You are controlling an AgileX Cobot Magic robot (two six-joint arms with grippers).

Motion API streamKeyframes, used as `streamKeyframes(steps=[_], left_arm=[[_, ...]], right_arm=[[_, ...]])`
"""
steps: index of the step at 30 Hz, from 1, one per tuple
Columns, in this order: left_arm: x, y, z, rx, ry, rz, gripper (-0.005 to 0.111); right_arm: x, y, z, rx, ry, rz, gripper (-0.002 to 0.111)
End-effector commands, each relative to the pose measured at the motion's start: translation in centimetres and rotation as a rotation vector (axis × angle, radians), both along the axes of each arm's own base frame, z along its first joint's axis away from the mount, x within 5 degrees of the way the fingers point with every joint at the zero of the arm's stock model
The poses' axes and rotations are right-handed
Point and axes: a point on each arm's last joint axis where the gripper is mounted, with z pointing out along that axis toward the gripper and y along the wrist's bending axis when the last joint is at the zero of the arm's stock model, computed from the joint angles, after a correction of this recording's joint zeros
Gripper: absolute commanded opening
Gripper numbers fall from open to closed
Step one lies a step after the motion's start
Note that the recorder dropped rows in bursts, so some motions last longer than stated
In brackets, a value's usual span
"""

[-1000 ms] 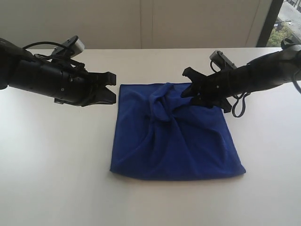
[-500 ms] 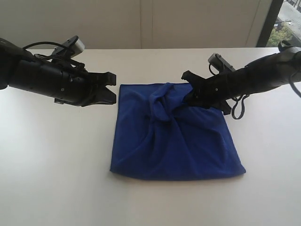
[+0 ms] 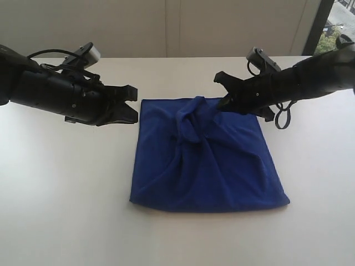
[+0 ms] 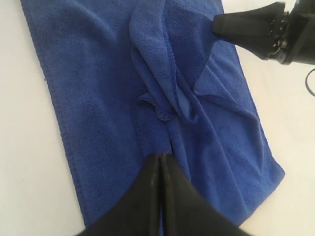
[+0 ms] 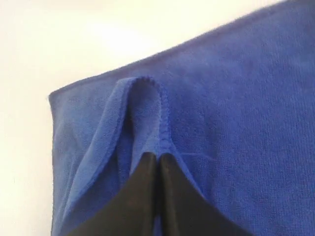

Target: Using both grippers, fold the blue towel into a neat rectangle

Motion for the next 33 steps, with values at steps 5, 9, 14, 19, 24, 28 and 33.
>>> streamKeyframes(steps=[5,9,14,19,24,28,33], left_arm=[[-0.2,-3.9,-2.7,-0.015,0.074,-0.075,0.0],[0.3,-7.1,-3.5,-0.08,0.095,-0.096,0.0],[0.9,-9.0,-3.7,-0.081,0.069,-0.061,0.0],[1.6,-9.3,-3.6,-0.104,0.071,0.005,0.011],[1.5,-9.7,-4.6,-0.115,0.112,0.009,0.036],[1.6,-10.0,-5.7,-0.137,0.163,0.041,0.045],[2.0,-9.9,-6.2,-0.127,0.164,0.081,0.046]], right_arm=[[-0.3,-0.7,3.0,-0.176,-0.154,0.107,0.0],[-0.4,-0.9,2.9,-0.212,-0.152,0.121,0.0],[-0.4,-0.9,2.9,-0.216,-0.153,0.124,0.0],[-0.4,-0.9,2.9,-0.216,-0.153,0.124,0.0],[-0.4,-0.9,2.9,-0.214,-0.151,0.127,0.0],[-0.4,-0.9,2.9,-0.214,-0.151,0.127,0.0],[-0.5,-0.9,2.9,-0.213,-0.15,0.129,0.0]])
